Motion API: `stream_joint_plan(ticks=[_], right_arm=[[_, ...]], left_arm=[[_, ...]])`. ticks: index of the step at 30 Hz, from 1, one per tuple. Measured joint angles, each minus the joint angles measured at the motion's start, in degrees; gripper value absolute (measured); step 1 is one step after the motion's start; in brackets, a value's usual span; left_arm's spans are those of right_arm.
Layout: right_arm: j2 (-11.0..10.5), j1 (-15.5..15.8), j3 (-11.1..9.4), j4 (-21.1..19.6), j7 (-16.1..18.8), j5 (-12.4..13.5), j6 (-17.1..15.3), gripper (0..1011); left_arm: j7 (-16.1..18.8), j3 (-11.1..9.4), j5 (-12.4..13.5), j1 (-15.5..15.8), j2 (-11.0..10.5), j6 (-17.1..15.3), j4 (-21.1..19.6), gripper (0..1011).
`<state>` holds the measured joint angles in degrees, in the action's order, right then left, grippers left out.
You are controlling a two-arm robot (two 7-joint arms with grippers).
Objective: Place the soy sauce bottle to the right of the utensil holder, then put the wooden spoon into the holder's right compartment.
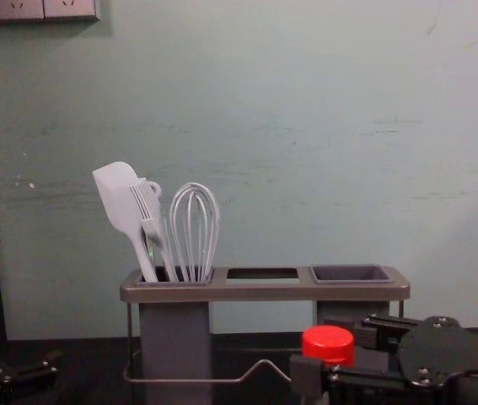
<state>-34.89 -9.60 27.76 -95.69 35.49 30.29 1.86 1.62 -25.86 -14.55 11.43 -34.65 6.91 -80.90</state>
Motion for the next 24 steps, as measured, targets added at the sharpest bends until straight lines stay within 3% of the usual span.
stream_joint_plan(ticks=[5, 10, 13, 24], right_arm=[[0.0, 0.0, 0.0, 0.0, 0.0, 0.0, 0.0, 654], [-0.1, 0.1, 0.0, -0.1, 0.0, 0.0, 0.0, 439], [-0.1, 0.1, 0.0, -0.1, 0.0, 0.0, 0.0, 399], [-1.3, 1.0, -1.0, -2.2, 0.3, 0.9, 0.2, 396]], left_arm=[[0.0, 0.0, 0.0, 0.0, 0.0, 0.0, 0.0, 1011], [0.0, 0.0, 0.0, 0.0, 0.0, 0.0, 0.0, 1012], [0.0, 0.0, 0.0, 0.0, 0.0, 0.0, 0.0, 1011], [0.0, 0.0, 0.0, 0.0, 0.0, 0.0, 0.0, 1012]])
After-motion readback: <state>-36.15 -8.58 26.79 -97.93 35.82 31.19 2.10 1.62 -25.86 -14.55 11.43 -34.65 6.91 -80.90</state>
